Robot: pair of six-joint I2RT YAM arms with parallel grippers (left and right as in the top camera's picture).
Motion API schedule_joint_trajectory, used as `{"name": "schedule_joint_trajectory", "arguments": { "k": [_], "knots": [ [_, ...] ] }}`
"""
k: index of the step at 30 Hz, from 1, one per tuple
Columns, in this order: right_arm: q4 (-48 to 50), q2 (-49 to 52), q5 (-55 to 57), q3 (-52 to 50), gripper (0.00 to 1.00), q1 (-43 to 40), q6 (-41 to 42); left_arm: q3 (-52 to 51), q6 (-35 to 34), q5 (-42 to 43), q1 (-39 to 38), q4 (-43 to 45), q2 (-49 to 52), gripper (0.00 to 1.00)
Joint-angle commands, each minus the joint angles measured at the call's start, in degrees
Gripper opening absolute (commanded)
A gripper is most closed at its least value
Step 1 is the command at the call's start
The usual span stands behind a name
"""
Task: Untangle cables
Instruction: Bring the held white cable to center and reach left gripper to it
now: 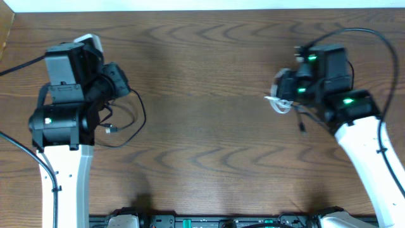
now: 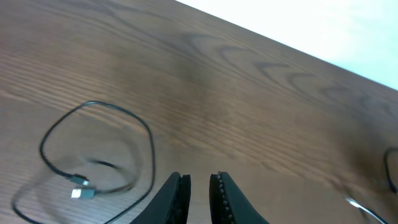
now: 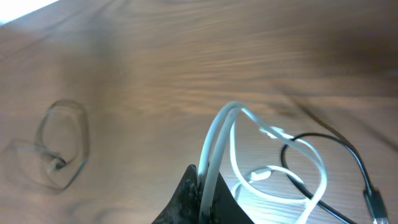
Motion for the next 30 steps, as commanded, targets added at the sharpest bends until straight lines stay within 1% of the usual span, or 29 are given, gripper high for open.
{"name": "schedule_joint_trajectory", "arguments": {
  "k": [1,4,8,13,18,20,22,23,25,30],
  "knots": [
    [3.85,-0.55,-1.42,0.11,0.01,9.09,1.53,0.87,0.13,0.92,-3.37,-0.07,-0.28,0.17],
    [5.90,-0.55,-0.33,0.11,0.01,13.73,2.93,0.87,0.11,0.92,-5.16,-0.07,-0.28,0.17],
    [6.43,-0.55,0.07,0.57,0.01,17.46,3.34,0.87,0.13,0.87,-6.21,-0.07,-0.28,0.17],
    [6.67,-0.55,-0.02,1.25,0.01,19.41,3.08,0.87,0.13,0.87,-6.23,-0.09,-0.28,0.17],
    [5.79,-0.55,0.50,1.27,0.01,19.61,1.51,0.81,0.15,1.22,-6.32,-0.50,-0.28,0.17],
    [5.57,-0.55,0.52,1.27,0.01,19.63,-0.02,0.22,0.59,3.63,-6.36,-0.37,-0.28,0.17],
    [5.60,-0.55,-0.26,1.27,0.01,19.67,-1.36,-0.74,2.56,7.98,-6.54,0.26,-0.04,0.17],
    [5.57,-0.55,-0.20,1.27,0.01,19.67,-1.42,-1.11,3.30,9.42,-6.75,0.48,0.17,0.22],
    [5.60,-0.55,0.09,1.27,0.01,19.65,-1.44,-1.73,3.91,11.04,-7.48,0.59,1.07,0.24],
    [6.14,-0.55,2.45,1.27,0.01,19.50,-1.14,-2.01,5.09,14.36,-10.58,0.87,4.96,0.24]
  ]
}}
